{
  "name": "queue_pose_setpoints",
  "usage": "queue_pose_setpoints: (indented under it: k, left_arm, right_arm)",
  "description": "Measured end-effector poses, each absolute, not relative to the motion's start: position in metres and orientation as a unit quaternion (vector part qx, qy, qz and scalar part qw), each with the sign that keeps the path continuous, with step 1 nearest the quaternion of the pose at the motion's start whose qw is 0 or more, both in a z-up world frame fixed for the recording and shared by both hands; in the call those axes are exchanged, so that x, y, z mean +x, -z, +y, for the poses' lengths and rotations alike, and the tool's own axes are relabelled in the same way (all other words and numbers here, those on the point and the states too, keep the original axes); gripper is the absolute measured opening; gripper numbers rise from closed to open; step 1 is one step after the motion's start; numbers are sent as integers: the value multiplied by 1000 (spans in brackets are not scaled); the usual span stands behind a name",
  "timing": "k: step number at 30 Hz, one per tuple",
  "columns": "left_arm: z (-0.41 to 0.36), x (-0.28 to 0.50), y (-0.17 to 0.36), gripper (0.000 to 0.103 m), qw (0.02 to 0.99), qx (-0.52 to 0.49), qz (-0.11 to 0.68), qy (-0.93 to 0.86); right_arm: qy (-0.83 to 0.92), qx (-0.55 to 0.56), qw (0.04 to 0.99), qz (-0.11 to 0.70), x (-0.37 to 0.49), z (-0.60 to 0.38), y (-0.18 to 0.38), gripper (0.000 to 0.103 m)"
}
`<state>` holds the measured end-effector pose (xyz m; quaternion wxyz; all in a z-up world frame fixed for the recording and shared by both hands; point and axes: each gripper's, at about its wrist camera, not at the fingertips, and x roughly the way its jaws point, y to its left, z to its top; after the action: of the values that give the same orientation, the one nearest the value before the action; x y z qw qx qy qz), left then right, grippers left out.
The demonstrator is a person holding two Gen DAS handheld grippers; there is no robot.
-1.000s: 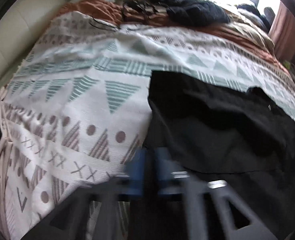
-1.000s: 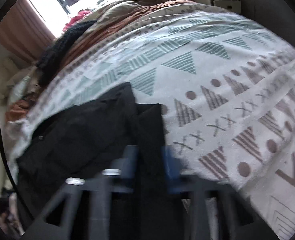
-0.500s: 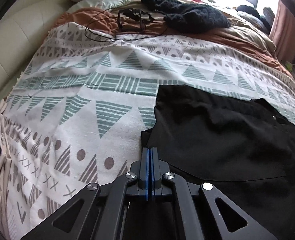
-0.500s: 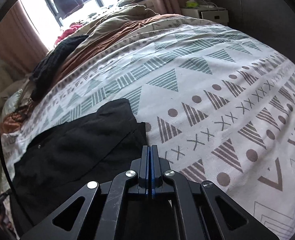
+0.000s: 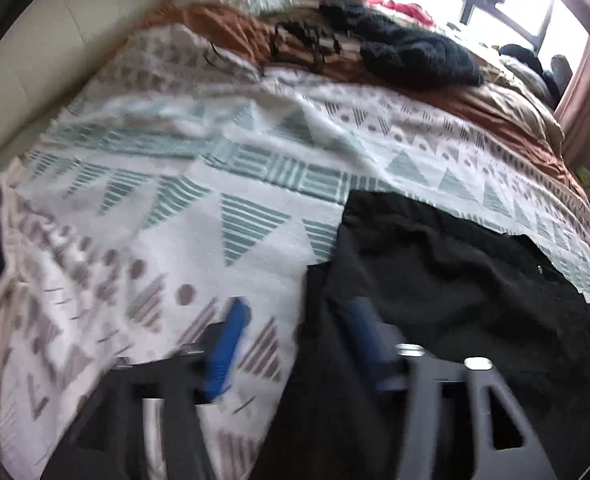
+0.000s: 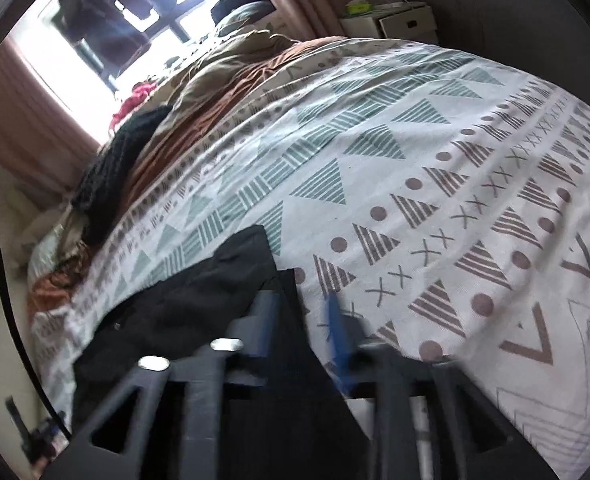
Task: Fold large clothes
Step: 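Lay the hem down on the shirt and open both grippers, then move both grippers to the folded edge and close them on it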
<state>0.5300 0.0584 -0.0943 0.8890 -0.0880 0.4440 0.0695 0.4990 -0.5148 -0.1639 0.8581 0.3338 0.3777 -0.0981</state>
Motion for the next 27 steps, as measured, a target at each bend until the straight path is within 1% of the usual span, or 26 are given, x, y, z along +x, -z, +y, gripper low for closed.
queue_pose_setpoints:
  k: [5, 11, 14, 18, 20, 27]
  left_arm:
    - [57, 491, 79, 67, 895, -91, 432, -64]
    - [62, 435, 75, 67, 898, -139, 410, -73]
    - [64, 419, 72, 67, 895, -143, 416, -76]
    - [74, 394, 61, 67, 897, -176, 401, -65]
    - [77, 378, 64, 67, 897, -185, 396, -65]
    - [83, 352, 91, 67, 883, -204, 419, -60]
  right_arm:
    - [80, 322, 863, 382, 487, -499, 148, 40]
    - [56, 302, 871, 384, 473, -469, 129, 40]
    - [41, 291, 874, 386, 465, -450, 120, 40]
    - [24, 274, 880, 387, 454, -422, 110, 40]
    - [16, 266, 883, 388, 449, -409, 106, 40]
    - [-4, 234, 888, 395, 421, -367, 104, 40]
